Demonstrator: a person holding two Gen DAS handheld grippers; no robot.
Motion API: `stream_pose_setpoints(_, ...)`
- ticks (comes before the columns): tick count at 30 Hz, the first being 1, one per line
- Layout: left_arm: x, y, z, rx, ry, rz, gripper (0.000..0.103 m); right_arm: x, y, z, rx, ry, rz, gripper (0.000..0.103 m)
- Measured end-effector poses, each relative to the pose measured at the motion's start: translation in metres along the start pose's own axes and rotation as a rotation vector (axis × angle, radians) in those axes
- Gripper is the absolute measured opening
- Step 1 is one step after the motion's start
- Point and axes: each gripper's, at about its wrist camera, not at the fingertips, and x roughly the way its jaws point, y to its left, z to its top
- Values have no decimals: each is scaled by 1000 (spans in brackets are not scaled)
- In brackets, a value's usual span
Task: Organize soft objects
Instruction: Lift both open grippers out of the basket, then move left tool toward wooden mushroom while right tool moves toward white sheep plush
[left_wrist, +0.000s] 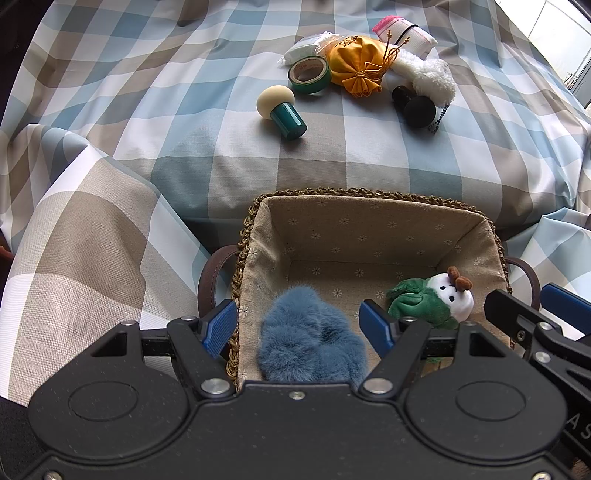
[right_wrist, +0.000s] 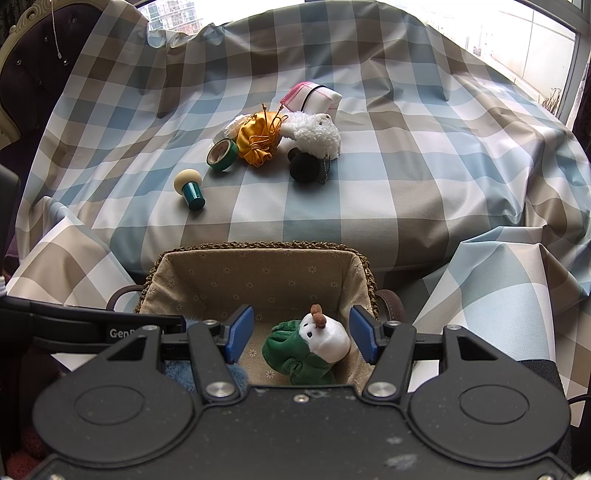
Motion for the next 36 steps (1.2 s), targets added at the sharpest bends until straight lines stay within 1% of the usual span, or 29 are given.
stream_pose_setpoints(22,0,-2,1,3,-1,3,71,-1,-2,2,16,-4,-6,59)
stream_pose_setpoints(28,-2,-2,-1,8,-12,21,71,0,-8,4,53,0,-3,59)
stream_pose_setpoints(32,-4,-2,4,5,-4,21,71,1,-11,9,63,4,-1,59)
stream_pose_setpoints(36,-4,-6,15,34,4,9,72,4,-11,17,57,6,0,59)
